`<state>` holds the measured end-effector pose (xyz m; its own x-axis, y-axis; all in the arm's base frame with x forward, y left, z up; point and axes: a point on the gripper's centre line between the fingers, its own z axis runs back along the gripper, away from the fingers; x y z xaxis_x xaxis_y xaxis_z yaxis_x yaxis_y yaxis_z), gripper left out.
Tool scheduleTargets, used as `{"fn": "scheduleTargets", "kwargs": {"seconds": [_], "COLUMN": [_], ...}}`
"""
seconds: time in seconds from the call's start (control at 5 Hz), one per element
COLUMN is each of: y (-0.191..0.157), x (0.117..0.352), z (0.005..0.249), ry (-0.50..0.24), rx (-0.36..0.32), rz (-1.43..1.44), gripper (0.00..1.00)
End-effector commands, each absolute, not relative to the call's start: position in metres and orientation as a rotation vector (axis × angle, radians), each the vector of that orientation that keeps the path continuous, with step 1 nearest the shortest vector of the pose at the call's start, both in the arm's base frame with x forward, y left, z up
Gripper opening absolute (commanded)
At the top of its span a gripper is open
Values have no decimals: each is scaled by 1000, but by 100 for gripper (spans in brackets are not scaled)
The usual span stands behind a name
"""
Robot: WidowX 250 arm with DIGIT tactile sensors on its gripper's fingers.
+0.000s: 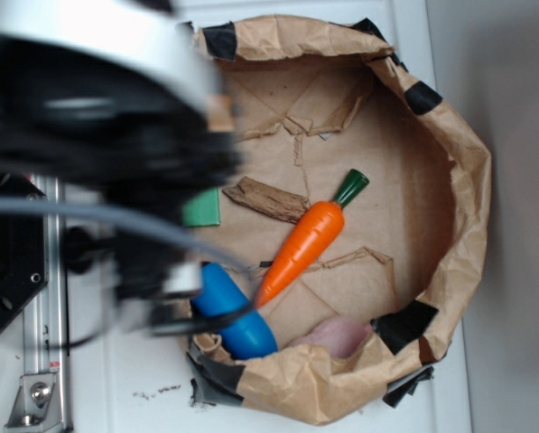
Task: Grab the wood chip.
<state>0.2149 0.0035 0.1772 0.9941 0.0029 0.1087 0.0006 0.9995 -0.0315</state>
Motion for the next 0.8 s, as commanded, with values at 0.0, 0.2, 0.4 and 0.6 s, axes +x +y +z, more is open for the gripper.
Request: {"fn": "scheduleTargets", "kwargs": {"seconds": [0.0, 0.2, 0.4, 0.6], "y": [32, 24, 24, 14], "x": [240, 231, 242, 257], "z": [107, 69, 41, 35], "ry": [-52, -1, -58, -69], "rx": [-21, 25, -36, -36], "rz": [-183, -293, -330, -362], "gripper": [100, 100, 100, 100]}}
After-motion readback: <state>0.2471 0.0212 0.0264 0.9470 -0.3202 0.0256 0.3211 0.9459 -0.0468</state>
